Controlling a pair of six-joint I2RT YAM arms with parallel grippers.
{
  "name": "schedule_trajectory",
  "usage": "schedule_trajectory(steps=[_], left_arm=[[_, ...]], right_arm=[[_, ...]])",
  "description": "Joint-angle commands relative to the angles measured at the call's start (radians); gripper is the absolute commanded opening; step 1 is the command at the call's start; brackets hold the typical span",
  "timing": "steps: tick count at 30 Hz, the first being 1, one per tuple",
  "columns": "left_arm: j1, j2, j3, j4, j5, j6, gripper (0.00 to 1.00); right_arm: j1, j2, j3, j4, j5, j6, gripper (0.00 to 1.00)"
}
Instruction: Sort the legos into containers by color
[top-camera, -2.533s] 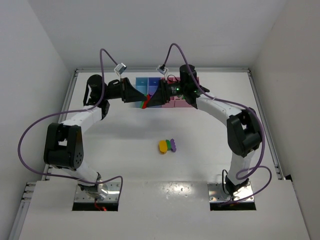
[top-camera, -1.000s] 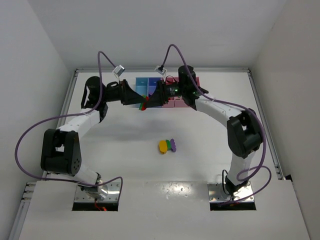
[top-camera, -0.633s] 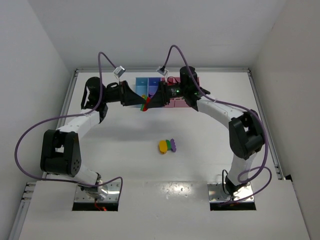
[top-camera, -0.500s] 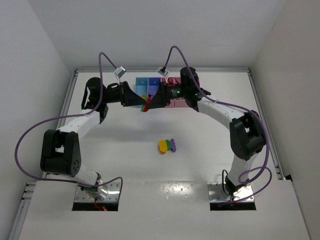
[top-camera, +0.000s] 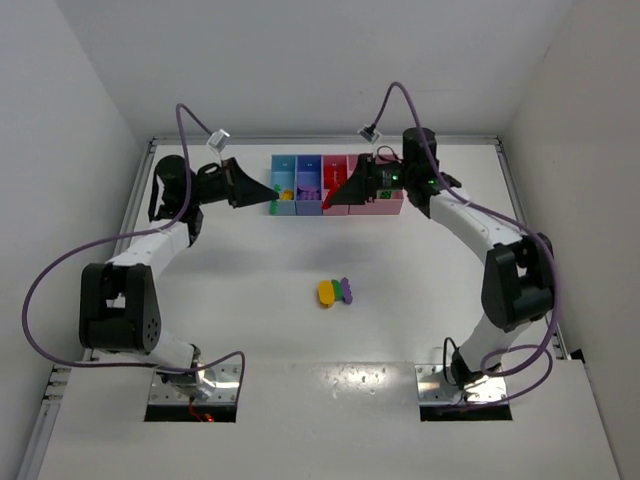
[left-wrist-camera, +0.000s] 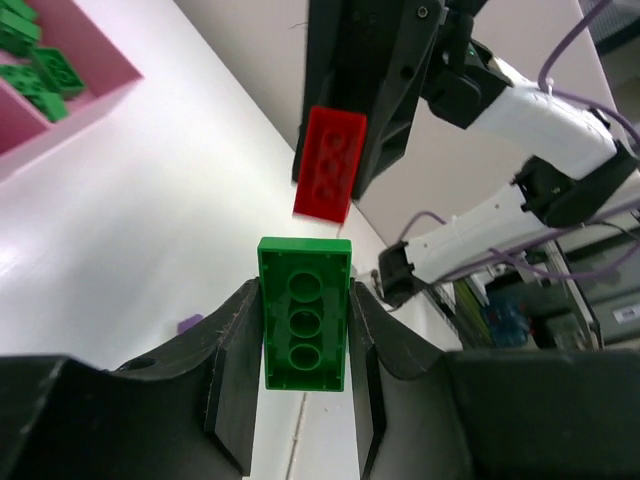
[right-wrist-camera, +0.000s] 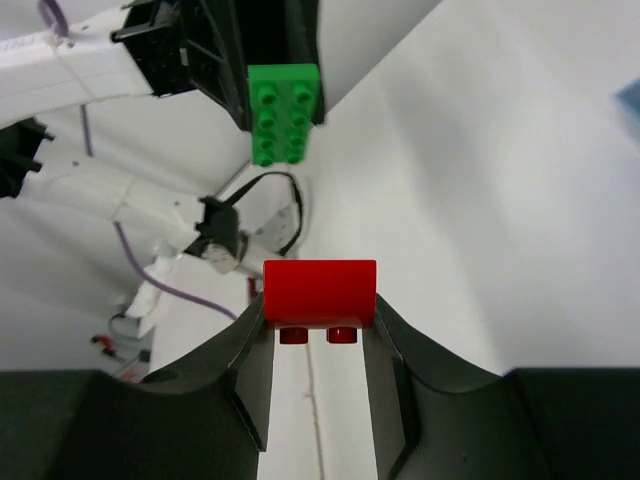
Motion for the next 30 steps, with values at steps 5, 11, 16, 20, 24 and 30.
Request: schedule_trajectory(steps=[5,11,16,20,24,30], left_arm=[[0.064,-0.13,0.075,-0.324,-0.1,0.309,0.0],[0.043,-0.224,0.138,-0.722,-0.4,0.621,0.0],[0.043,-0.28,0.128,-0.794,-0.466,0.654,0.0],[0.043,-0.314,0.127,-0.839,-0.476,0.697,0.0],[0.043,-0.324,0.118,-0.848,-0.488,0.708,0.0],[0.017,-0.279,0.109,-0.848,-0.497,0.72,0.0]], right_arm=[[-0.07,-0.035,0.086,-0.327,0.255,-0.337,0.0],[-0.037,0.134,0.277,-0.436,0.628,-0.491,0.0],[-0.048,0.299,0.413,-0.425,0.722,-0.517,0.0],[-0.048,0.411,0.499,-0.425,0.742,-0.526,0.01],[-0.048,0.476,0.533,-0.425,0.694,-0.526,0.12],[-0.037,0.487,0.564,-0.402,0.668,-0.535,0.61]])
